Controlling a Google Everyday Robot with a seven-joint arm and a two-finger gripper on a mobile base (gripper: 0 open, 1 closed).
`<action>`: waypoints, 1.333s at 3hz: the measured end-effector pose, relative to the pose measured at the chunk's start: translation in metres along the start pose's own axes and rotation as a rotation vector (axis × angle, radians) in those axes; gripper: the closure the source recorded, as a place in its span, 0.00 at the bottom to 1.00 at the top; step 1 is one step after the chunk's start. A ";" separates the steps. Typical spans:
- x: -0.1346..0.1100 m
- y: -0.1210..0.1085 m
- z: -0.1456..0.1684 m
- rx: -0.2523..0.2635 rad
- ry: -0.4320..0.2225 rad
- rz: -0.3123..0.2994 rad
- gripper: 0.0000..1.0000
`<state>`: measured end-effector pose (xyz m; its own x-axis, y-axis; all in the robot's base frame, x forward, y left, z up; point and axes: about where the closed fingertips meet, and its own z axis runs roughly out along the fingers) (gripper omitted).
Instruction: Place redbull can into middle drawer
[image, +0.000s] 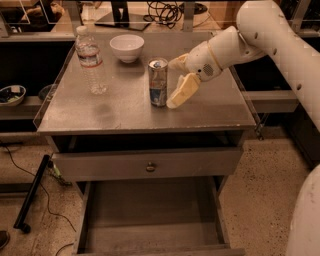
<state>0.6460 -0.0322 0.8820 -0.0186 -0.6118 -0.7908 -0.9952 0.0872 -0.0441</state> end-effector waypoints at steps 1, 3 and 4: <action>0.001 0.001 0.003 -0.009 -0.010 0.007 0.00; -0.003 -0.003 0.026 -0.006 -0.079 0.023 0.00; -0.017 -0.010 0.045 -0.030 -0.116 0.001 0.00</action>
Offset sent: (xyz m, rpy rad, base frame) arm 0.0039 0.0162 -0.0185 0.1025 0.0209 -0.0381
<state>0.6604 0.0122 0.8685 -0.0099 -0.5164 -0.8563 -0.9976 0.0633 -0.0266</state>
